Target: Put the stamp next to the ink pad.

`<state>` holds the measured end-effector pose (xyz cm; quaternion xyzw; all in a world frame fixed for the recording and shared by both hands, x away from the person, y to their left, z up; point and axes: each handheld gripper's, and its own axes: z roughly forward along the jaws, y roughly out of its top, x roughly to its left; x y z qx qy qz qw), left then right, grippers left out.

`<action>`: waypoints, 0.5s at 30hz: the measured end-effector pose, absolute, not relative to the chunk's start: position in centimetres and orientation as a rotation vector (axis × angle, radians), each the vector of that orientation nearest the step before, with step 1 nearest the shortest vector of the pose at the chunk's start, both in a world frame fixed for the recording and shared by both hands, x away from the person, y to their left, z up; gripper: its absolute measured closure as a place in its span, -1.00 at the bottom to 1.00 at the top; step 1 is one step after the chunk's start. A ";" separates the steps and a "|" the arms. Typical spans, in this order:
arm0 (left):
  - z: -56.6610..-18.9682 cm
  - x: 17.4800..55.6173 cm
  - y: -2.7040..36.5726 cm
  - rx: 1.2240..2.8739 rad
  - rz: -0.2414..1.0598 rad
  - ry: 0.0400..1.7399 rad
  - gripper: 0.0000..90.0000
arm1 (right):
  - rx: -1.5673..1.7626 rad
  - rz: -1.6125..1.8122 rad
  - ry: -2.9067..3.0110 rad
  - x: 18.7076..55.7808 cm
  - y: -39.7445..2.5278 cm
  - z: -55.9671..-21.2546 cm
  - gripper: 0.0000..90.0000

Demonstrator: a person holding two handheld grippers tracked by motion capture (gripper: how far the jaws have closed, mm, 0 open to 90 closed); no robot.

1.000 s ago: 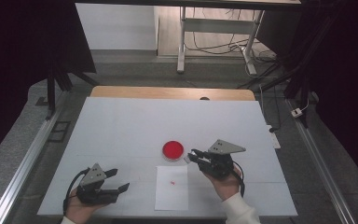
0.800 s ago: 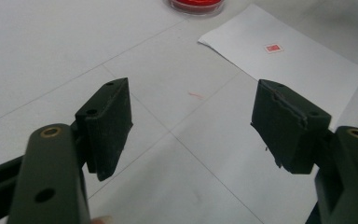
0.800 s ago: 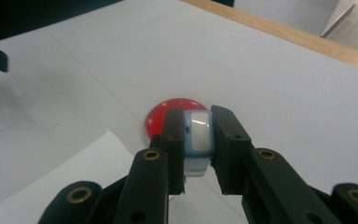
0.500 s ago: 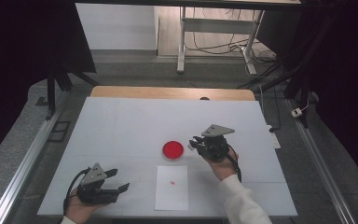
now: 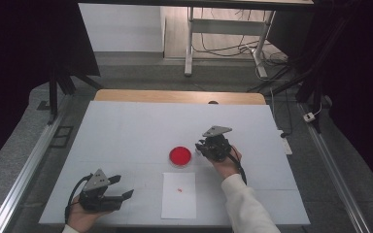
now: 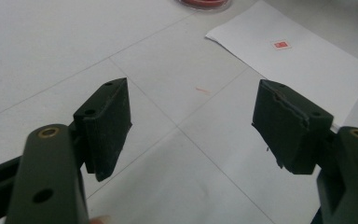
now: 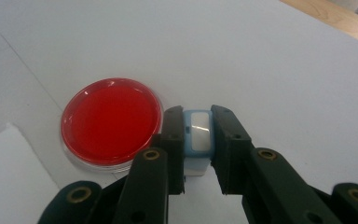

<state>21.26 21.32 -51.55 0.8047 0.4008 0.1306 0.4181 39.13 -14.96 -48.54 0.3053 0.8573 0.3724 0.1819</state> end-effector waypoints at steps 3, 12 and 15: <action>-51.6 21.3 21.4 2.020 0.329 1.015 -0.40 | 0.864 1.043 2.425 39.3 -14.9 -48.8 0.67; -51.8 21.5 21.5 2.024 0.328 1.051 -0.53 | 0.856 1.001 2.440 39.5 -14.4 -49.4 0.67; -51.8 21.5 21.5 2.023 0.327 1.050 -0.54 | 0.858 1.006 2.440 39.6 -14.3 -49.4 0.66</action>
